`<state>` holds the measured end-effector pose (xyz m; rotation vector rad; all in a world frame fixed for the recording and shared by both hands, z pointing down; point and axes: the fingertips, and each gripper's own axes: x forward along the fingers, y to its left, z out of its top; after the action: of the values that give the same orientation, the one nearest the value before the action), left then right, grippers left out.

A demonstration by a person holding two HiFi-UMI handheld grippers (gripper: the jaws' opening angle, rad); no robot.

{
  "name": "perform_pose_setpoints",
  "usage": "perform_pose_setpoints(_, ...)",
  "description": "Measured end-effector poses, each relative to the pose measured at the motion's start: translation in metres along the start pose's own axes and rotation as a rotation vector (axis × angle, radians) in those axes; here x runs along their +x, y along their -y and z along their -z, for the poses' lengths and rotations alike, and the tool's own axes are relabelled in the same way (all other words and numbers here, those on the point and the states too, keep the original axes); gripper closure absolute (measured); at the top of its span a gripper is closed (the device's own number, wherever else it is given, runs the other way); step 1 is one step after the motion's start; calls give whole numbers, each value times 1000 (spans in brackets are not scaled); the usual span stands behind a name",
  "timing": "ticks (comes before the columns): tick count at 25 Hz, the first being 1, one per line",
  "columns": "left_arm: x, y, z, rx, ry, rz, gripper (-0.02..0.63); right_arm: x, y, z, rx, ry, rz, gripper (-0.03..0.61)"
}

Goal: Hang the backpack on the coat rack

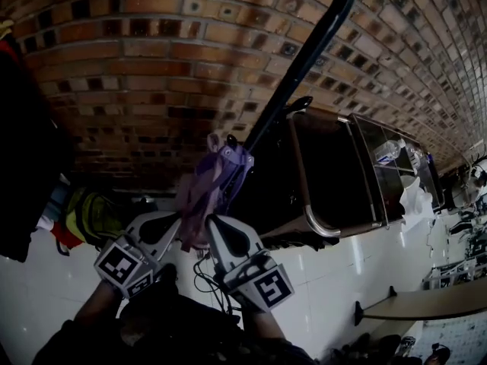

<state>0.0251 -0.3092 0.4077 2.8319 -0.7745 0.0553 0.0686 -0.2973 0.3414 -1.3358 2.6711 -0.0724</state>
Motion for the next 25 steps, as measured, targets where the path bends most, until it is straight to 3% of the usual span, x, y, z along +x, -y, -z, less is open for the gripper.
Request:
perform_pose_setpoints(4,-15,44,9,10,19,-21,600,-45,-23,-3,-37,13,-22,575)
perform_pose_setpoints(12,-49,144,35,45,20,-25,600,-152,-54,9,23,14,2,575)
perform_pose_setpoints(19,-95,231,57,73,19,-47,600,-233,-118,15,-5,-11,-39,575)
perform_pose_setpoints(25,-127,303,76,72,-5,-41,600,-309,-153,15,10,-31,-4,575)
